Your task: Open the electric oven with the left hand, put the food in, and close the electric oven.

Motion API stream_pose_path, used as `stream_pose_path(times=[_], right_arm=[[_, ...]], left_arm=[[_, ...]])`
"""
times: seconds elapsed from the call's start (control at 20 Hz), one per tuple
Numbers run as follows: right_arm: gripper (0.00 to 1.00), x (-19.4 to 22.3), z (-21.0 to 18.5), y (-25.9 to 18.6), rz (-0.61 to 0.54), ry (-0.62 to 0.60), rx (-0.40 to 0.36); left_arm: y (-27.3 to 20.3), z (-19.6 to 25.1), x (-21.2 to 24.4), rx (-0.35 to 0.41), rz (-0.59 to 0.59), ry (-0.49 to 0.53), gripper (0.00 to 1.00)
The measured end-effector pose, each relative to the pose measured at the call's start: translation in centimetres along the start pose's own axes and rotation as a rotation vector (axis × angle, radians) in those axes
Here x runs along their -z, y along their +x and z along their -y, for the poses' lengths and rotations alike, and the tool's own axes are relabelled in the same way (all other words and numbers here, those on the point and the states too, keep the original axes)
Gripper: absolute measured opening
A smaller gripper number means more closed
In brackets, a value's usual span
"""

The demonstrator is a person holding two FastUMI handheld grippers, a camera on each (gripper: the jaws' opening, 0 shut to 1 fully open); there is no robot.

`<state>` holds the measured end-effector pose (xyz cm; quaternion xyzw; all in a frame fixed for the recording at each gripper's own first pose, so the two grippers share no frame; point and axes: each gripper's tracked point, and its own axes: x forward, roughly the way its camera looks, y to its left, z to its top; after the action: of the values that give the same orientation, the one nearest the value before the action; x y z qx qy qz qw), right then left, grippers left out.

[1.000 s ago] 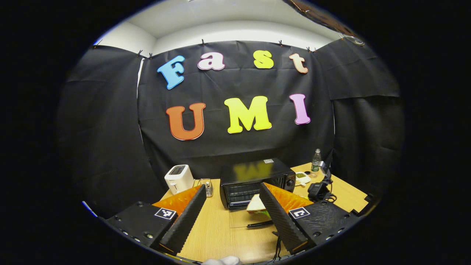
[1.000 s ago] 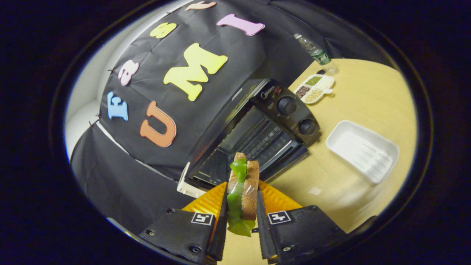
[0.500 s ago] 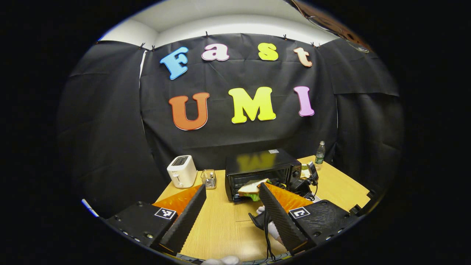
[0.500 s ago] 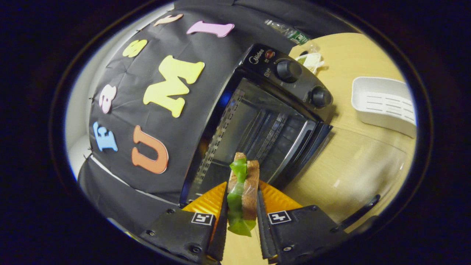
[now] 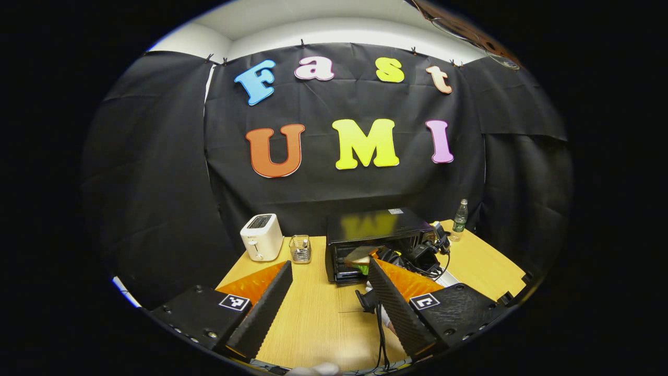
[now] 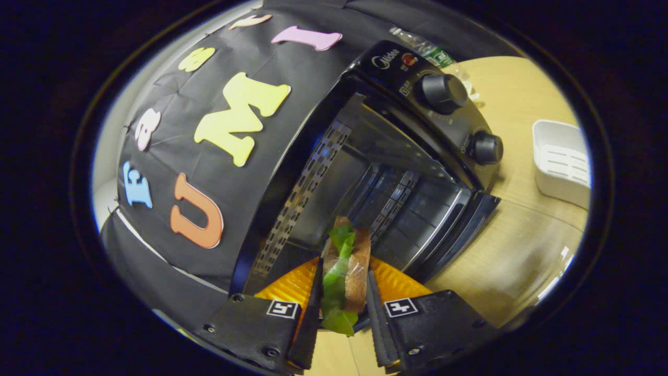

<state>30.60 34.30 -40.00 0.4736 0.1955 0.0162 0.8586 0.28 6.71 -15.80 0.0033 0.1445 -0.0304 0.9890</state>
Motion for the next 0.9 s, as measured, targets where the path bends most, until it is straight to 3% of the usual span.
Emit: stream_pose_path(times=[0.05,0.1,0.2,0.25,0.3,0.4,0.45,0.5,0.55,0.65,0.7,0.75,0.8,0.9], right_arm=[[0.4,-0.3,0.2,0.1,0.011,-0.038,0.011],[0.55,-0.5,0.6,0.2,0.011,-0.085,0.032],[0.64,-0.8,1.0,0.0,0.007,-0.173,0.063],[0.56,-1.1,1.5,0.0,0.007,-0.22,0.087],[0.84,-1.6,1.7,-0.2,0.014,-0.275,0.101],[0.97,-2.8,1.3,-1.0,0.036,-0.358,0.104],[0.98,-3.4,1.2,-1.4,0.041,-0.396,0.105],[0.86,-3.7,1.2,-2.1,0.037,-0.415,0.107],[0.99,-4.0,1.0,-2.8,0.037,-0.434,0.101],[0.99,-4.8,0.5,-4.9,0.018,-0.49,0.093],[0.89,-5.5,0.5,-6.1,0.015,-0.55,0.099],[0.89,-6.5,0.4,-7.1,0.018,-0.607,0.096],[1.0,-7.7,0.1,-8.5,0.02,-0.655,0.095],[1.0,-10.6,-0.5,-11.3,0.042,-0.733,0.094]], left_arm=[[0.0,-0.1,0.1,-0.003,-0.004,-0.003,0.95],[0.0,-0.3,0.0,-0.006,-0.002,-0.005,0.95],[0.1,-0.6,0.3,-0.015,-0.013,-0.008,0.95],[0.0,-0.8,0.3,-0.021,-0.011,-0.006,0.95],[0.0,-0.8,0.2,-0.024,-0.007,-0.003,0.96],[-0.2,-1.1,0.3,-0.035,-0.001,0.005,0.95],[-0.2,-1.2,0.2,-0.04,0.003,0.007,0.95],[-0.2,-1.3,0.3,-0.044,0.005,0.005,0.95],[-0.2,-1.3,0.2,-0.049,0.009,0.001,0.95],[-0.2,-1.3,0.2,-0.056,0.021,-0.007,0.95],[-0.3,-1.4,-0.1,-0.062,0.034,-0.007,0.95],[-0.3,-1.4,-0.1,-0.061,0.042,-0.011,0.96],[-0.3,-1.4,-0.3,-0.069,0.054,-0.012,0.95],[-0.3,-1.7,0.3,-0.086,0.051,-0.019,0.95]])
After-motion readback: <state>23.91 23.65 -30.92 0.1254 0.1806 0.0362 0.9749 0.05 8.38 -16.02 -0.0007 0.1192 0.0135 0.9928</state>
